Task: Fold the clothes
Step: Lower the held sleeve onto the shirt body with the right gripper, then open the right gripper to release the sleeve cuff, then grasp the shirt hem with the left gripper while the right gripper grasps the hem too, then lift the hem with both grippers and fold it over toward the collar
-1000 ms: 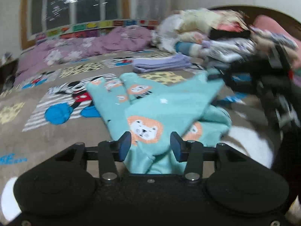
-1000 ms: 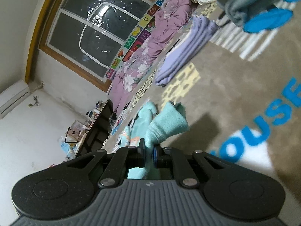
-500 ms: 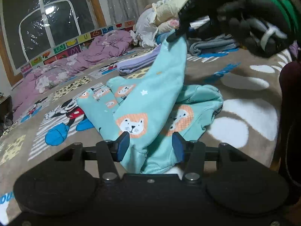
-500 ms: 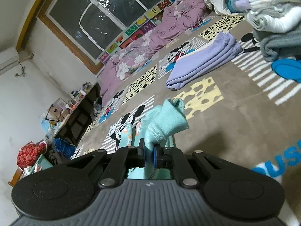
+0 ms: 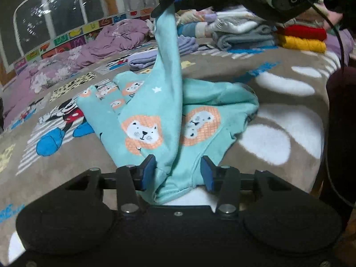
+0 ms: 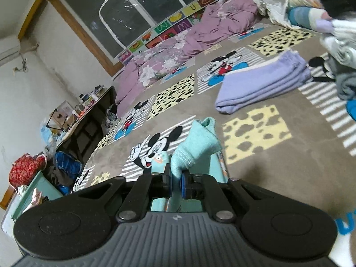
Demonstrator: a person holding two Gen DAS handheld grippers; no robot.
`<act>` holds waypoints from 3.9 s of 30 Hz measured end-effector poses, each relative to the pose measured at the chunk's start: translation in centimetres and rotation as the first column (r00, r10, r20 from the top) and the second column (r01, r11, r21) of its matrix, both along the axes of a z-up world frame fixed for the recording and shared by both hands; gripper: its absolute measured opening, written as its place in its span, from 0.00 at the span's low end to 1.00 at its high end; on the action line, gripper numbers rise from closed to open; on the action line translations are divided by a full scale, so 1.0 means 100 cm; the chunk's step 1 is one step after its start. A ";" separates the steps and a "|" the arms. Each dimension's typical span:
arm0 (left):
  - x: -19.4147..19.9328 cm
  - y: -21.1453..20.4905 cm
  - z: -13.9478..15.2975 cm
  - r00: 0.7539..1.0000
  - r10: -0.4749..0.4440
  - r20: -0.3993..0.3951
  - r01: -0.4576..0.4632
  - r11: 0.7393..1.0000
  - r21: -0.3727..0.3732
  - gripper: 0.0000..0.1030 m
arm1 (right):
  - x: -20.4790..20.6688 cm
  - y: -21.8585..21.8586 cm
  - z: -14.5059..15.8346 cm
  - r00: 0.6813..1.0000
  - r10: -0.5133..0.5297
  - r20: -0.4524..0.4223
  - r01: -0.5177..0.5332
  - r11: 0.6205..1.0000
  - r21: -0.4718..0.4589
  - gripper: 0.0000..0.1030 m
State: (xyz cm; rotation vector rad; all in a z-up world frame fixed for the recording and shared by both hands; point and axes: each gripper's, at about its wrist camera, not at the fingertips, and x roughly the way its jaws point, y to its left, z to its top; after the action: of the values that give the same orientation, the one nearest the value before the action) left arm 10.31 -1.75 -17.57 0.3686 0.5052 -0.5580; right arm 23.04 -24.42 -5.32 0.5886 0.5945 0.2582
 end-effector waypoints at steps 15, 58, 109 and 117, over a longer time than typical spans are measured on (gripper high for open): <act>0.010 0.021 0.006 0.995 0.005 -0.095 -0.021 0.986 -0.166 0.39 | 0.063 0.074 0.010 0.997 0.028 -0.067 -0.039 0.987 -0.159 0.09; 0.054 0.092 0.007 0.912 -0.060 -0.406 -0.210 0.782 -0.587 0.40 | 0.167 0.142 -0.016 0.980 0.094 -0.173 -0.140 0.950 -0.279 0.37; 0.062 0.118 -0.013 0.788 -0.042 -0.615 -0.475 0.594 -0.650 0.16 | 0.120 0.152 -0.047 0.891 0.446 -0.085 -0.436 0.788 -0.436 0.12; 0.040 0.133 0.022 0.879 0.130 -0.459 -0.441 0.588 -0.678 0.30 | 0.043 0.069 -0.022 0.930 0.365 0.038 -0.332 0.879 -0.342 0.17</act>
State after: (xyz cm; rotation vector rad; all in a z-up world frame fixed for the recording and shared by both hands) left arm 14.29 11.53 -15.41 -0.6698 0.6194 -0.4673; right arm 27.37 -17.53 -7.54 0.1368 0.6278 0.5150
